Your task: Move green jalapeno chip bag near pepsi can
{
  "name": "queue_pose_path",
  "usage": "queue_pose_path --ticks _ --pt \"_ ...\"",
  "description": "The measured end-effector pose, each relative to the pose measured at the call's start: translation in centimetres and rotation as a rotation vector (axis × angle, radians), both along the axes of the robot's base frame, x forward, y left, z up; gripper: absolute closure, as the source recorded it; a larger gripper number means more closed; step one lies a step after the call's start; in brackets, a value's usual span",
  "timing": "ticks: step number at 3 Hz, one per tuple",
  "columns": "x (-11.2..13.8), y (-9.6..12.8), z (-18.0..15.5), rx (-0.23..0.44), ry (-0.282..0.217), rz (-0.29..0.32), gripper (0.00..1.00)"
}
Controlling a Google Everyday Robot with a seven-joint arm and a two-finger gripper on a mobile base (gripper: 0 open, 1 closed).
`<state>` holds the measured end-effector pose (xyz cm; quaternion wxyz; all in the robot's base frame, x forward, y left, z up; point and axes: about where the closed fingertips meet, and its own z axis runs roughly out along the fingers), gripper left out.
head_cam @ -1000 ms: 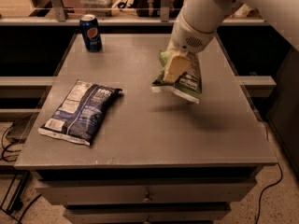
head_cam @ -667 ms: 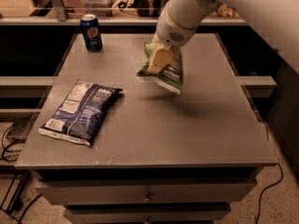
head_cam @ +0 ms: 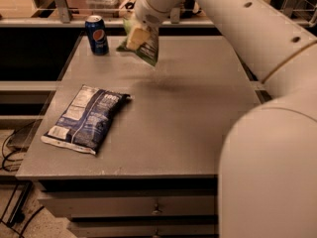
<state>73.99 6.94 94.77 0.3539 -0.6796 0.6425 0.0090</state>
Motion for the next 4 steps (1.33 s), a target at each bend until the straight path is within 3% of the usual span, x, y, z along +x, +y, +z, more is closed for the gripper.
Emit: queue_pose_path --ticks 1,3,4 --pt "5.8 3.7 -0.9 0.040 0.006 -0.005 1.00" --pt "5.6 4.5 -1.9 0.065 0.030 0.020 1.00" --pt "5.4 5.8 -3.5 0.086 0.073 0.041 0.82"
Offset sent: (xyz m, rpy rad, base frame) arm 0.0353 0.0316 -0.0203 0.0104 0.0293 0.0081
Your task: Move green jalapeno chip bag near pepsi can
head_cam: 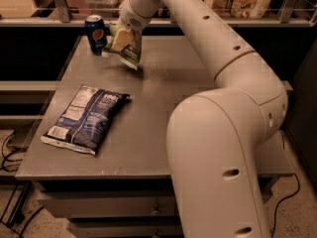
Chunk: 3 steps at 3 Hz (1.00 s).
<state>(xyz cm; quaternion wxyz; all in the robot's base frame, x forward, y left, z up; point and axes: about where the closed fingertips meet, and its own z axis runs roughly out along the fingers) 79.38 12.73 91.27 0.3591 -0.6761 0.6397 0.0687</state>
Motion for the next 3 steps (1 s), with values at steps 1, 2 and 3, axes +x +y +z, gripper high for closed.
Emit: queue_pose_path --ticks 1,2,3 --pt "0.1 0.8 -0.8 0.019 0.008 -0.011 0.59" --pt "0.4 1.0 -1.5 0.020 0.006 -0.055 0.35" --pt "1.2 0.6 -2.4 0.025 0.000 -0.115 0.12"
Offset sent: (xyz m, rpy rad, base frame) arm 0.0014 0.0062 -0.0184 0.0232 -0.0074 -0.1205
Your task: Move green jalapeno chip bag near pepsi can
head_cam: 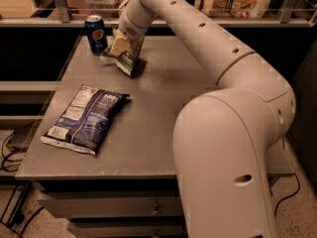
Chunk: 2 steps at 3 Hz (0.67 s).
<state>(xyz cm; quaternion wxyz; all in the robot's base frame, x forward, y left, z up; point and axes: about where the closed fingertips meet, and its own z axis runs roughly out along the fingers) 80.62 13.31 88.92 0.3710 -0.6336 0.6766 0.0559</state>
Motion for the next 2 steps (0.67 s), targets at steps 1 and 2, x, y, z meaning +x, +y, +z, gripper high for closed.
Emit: queue_pose_path --ticks 1,2 --pt "0.63 0.26 -0.20 0.058 -0.017 -0.032 0.00" --pt "0.71 0.33 -0.24 0.065 -0.019 -0.035 0.00"
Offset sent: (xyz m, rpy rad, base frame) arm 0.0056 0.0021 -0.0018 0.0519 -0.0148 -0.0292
